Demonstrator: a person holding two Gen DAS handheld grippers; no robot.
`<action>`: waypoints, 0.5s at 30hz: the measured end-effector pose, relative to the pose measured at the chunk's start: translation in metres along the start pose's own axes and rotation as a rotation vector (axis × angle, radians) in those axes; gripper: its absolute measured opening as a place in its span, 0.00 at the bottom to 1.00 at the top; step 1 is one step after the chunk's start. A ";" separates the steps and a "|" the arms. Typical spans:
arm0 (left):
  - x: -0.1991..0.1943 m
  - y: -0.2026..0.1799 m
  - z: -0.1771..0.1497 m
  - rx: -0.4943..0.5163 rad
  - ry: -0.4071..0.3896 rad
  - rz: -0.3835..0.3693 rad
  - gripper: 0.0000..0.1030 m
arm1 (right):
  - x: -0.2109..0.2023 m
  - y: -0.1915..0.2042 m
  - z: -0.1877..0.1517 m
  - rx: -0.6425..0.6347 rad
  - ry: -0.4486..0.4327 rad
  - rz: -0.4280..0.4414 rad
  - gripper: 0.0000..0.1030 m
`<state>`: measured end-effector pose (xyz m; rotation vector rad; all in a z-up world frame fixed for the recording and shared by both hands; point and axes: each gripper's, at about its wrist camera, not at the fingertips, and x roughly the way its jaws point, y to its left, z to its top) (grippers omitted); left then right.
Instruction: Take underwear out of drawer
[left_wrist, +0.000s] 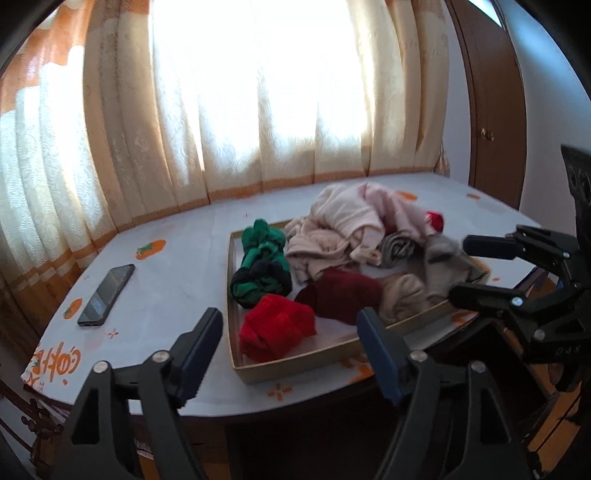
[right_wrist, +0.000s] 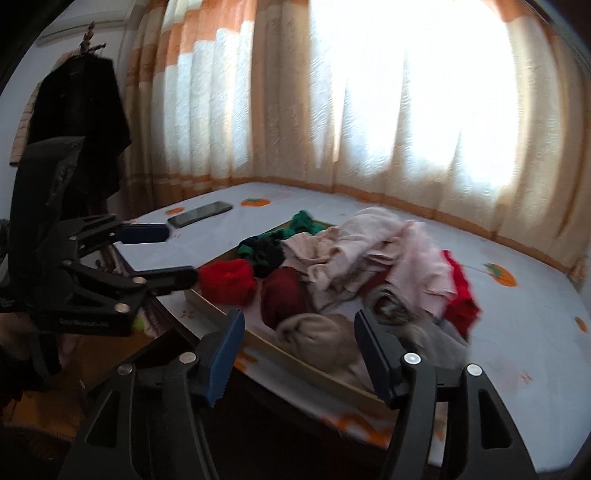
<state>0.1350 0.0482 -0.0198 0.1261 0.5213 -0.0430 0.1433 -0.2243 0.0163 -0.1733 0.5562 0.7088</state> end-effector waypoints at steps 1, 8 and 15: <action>-0.007 -0.002 -0.001 -0.006 -0.013 -0.005 0.77 | -0.009 -0.002 -0.002 0.013 -0.012 -0.011 0.67; -0.047 -0.013 -0.006 -0.031 -0.092 0.001 0.89 | -0.066 -0.005 -0.012 0.054 -0.108 -0.110 0.73; -0.063 -0.022 -0.005 -0.026 -0.116 -0.005 0.91 | -0.086 -0.001 -0.007 0.057 -0.141 -0.117 0.75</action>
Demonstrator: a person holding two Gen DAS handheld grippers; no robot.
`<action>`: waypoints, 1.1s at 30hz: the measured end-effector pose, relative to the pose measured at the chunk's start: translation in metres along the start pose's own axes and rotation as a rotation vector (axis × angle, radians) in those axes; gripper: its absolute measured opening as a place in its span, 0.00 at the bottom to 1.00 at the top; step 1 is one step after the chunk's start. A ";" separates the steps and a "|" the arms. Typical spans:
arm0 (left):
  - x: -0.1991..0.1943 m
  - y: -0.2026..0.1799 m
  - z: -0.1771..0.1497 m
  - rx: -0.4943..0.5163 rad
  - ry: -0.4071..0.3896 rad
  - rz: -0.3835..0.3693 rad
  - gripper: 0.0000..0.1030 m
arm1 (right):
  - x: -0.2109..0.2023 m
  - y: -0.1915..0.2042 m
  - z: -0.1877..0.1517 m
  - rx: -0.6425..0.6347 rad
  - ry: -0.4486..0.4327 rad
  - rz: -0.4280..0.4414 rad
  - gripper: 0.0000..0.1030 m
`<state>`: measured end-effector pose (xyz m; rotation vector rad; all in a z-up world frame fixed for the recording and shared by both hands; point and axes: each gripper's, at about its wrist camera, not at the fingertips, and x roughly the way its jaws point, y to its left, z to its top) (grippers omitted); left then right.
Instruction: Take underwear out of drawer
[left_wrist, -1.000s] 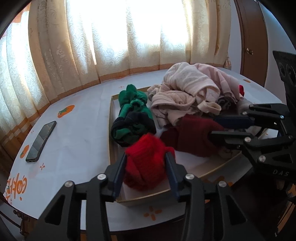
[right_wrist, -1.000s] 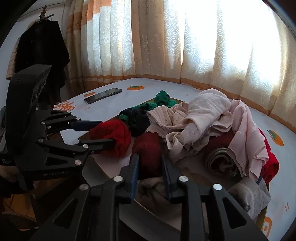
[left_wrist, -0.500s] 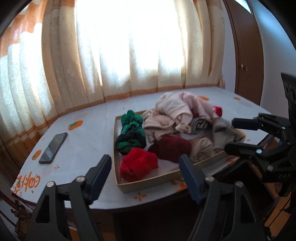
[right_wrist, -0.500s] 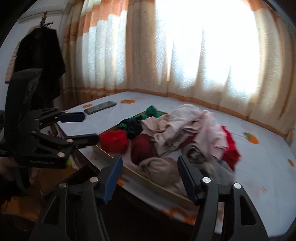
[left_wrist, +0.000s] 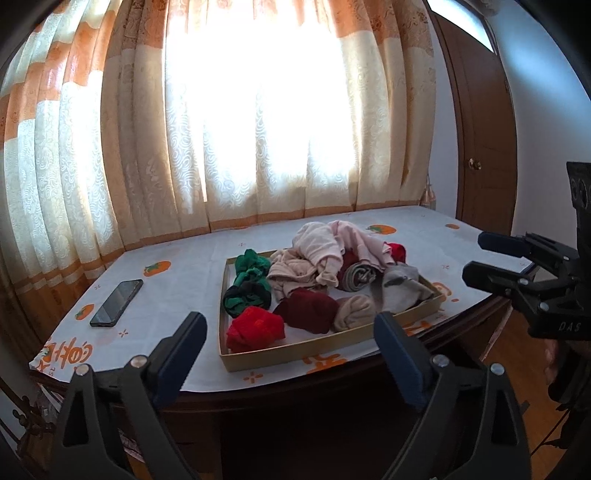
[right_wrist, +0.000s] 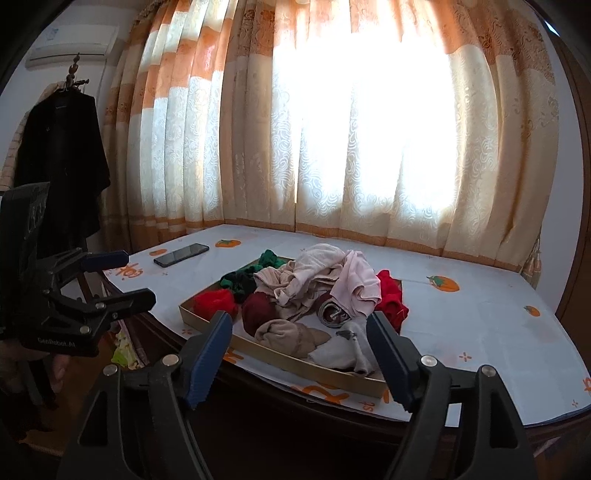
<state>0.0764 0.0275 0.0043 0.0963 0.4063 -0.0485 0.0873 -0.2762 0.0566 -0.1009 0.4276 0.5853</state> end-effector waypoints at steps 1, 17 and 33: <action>-0.001 -0.001 0.000 0.001 -0.001 0.001 0.91 | -0.001 0.000 0.000 0.000 -0.003 0.001 0.75; -0.008 -0.007 -0.002 -0.010 0.013 0.006 0.98 | -0.011 0.013 -0.002 -0.009 -0.027 0.011 0.76; -0.012 -0.011 0.000 -0.024 0.033 0.007 0.99 | -0.016 0.016 -0.001 -0.013 -0.037 0.011 0.77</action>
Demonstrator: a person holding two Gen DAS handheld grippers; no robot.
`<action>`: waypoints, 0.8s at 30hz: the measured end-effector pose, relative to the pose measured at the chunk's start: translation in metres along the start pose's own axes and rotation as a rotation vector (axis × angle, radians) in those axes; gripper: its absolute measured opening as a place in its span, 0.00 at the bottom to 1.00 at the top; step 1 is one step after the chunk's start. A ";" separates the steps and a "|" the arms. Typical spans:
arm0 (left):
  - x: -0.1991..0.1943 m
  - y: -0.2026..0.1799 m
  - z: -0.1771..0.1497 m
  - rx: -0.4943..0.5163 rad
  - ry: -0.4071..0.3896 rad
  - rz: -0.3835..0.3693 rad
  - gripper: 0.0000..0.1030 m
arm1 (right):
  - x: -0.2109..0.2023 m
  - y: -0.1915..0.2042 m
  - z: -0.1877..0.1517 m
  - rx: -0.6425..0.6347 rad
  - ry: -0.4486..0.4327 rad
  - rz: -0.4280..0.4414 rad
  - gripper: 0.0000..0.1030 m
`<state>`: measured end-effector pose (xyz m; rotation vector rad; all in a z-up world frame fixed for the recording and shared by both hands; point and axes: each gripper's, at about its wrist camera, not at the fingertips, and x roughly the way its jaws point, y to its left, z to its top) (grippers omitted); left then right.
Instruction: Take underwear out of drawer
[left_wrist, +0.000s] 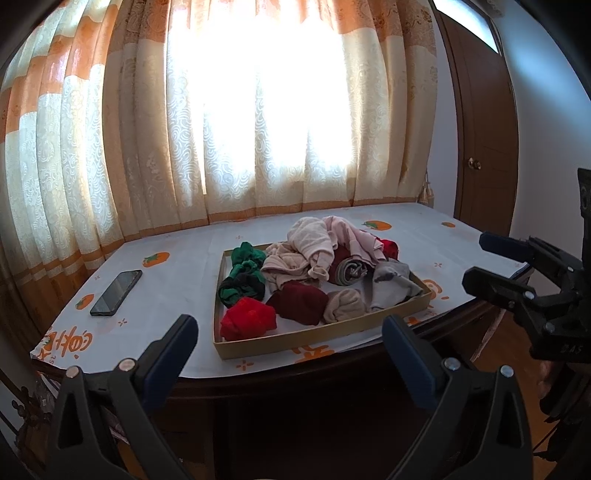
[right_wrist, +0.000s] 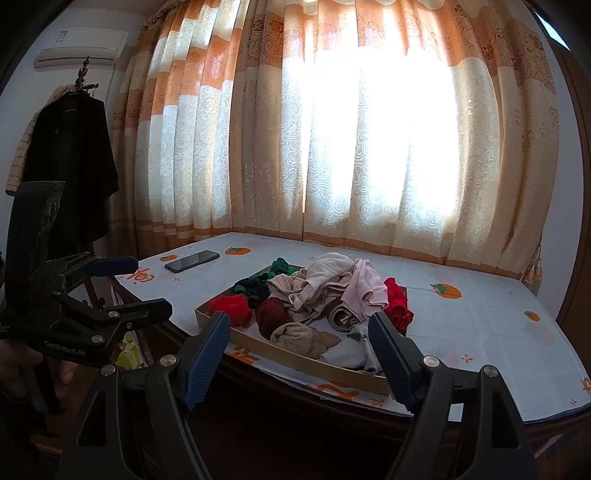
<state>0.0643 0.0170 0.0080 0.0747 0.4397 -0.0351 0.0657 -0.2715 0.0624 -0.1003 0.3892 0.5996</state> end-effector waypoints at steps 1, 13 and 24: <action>0.000 0.000 0.000 -0.004 0.003 0.003 0.99 | -0.001 0.000 0.000 0.000 -0.002 0.000 0.77; -0.002 -0.001 0.003 -0.012 0.013 0.001 0.99 | -0.007 0.005 0.003 -0.009 -0.014 -0.001 0.77; 0.005 -0.003 0.000 0.003 0.039 0.030 0.99 | -0.005 0.008 -0.002 -0.011 0.000 0.005 0.77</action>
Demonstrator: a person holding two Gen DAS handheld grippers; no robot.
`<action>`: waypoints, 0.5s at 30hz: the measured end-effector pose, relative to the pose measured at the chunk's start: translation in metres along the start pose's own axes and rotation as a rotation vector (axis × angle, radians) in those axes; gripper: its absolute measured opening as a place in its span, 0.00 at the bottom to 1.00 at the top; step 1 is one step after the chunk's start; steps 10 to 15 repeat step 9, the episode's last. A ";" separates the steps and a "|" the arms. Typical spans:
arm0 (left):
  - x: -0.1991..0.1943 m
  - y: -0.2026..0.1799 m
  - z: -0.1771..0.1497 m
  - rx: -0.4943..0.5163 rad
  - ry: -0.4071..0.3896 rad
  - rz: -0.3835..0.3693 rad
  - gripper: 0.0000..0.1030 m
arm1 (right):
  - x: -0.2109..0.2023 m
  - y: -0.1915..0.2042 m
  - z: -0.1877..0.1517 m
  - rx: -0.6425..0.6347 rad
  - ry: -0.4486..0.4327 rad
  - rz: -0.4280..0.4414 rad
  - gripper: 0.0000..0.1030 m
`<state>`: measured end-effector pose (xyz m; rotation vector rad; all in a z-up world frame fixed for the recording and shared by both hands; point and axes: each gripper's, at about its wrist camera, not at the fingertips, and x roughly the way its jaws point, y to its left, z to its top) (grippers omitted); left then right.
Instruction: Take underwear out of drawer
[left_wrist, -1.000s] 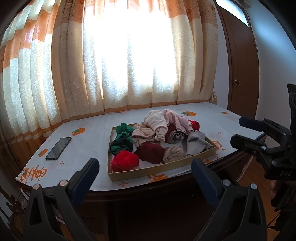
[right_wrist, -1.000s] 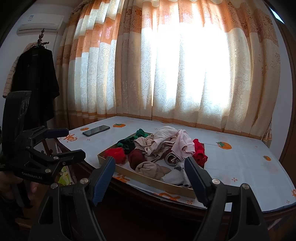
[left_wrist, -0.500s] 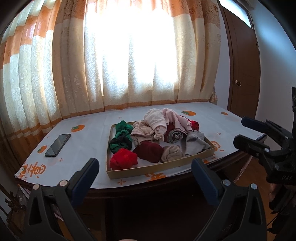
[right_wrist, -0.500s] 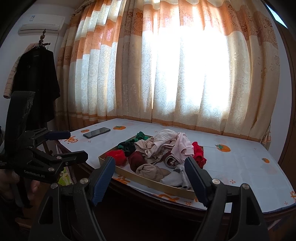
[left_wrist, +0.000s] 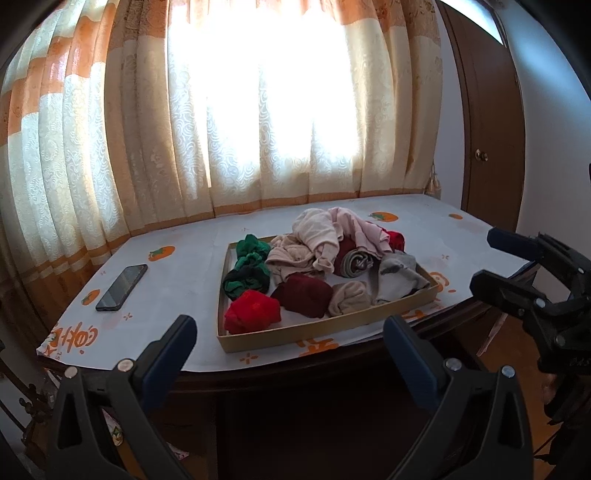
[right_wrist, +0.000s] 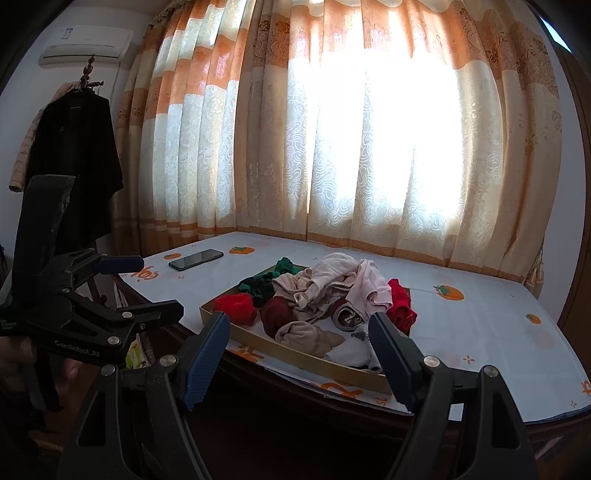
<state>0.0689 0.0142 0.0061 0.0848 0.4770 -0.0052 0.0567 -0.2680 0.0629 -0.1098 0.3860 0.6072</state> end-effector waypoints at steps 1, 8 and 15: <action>0.001 0.001 -0.001 -0.003 0.004 -0.003 0.99 | 0.000 0.000 -0.001 0.000 0.002 0.001 0.77; 0.005 -0.002 -0.005 0.002 0.012 -0.021 0.99 | 0.004 0.003 -0.006 -0.005 0.018 0.010 0.77; 0.005 -0.003 -0.006 0.004 0.011 -0.020 0.99 | 0.004 0.003 -0.006 -0.005 0.018 0.010 0.77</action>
